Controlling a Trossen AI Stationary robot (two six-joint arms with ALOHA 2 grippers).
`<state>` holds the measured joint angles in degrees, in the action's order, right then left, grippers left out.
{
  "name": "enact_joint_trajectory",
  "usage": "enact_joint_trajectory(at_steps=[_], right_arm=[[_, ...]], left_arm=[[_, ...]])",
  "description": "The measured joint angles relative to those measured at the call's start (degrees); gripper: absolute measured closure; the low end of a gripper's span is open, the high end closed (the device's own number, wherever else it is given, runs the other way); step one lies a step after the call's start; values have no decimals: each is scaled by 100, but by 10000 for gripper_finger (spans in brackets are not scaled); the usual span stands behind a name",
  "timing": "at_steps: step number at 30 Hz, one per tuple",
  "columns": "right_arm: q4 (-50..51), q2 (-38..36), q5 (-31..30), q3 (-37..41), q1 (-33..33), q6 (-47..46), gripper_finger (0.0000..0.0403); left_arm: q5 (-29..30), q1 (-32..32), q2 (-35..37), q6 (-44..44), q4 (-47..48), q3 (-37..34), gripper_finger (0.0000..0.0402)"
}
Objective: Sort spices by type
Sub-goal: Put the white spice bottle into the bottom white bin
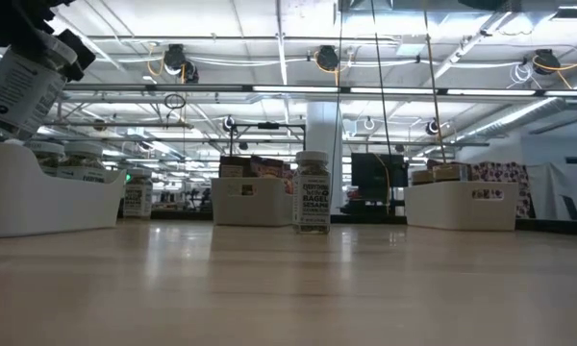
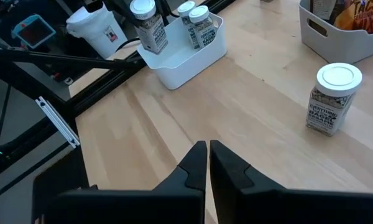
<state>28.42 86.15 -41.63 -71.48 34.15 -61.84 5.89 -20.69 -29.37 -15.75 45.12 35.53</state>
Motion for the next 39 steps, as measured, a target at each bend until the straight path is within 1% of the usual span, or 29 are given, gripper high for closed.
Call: enact_joint_trajectory(at_steps=[8,14,17,19,25,31,33,36,39], right_arm=[[0,-2,-4,0,-3,61,403],[-4,-2,-2,0,-7,64,403],[-4,-2,18,0,-4,148,403],[5,-2,102,0,-6,188,403],[9,-2,134,0,-7,404,403],[53,0,129,0,-7,450,403],[52,0,131,0,-7,453,403],[52,0,141,0,-7,490,403],[42,0,140,0,-7,492,403]], left_arm=[[-414,-2,-200,-184,186,2,183],[-417,-2,-398,-29,175,-12,182],[-459,-2,-531,-48,145,-142,182],[-570,0,-650,-32,31,-190,182],[-584,21,-1008,-27,-10,-173,182],[-675,107,-1040,85,-20,-146,182],[-571,231,-1083,-9,-14,-144,182],[-171,465,-1203,-160,24,-144,182],[-118,674,-1368,-181,6,-142,182]])
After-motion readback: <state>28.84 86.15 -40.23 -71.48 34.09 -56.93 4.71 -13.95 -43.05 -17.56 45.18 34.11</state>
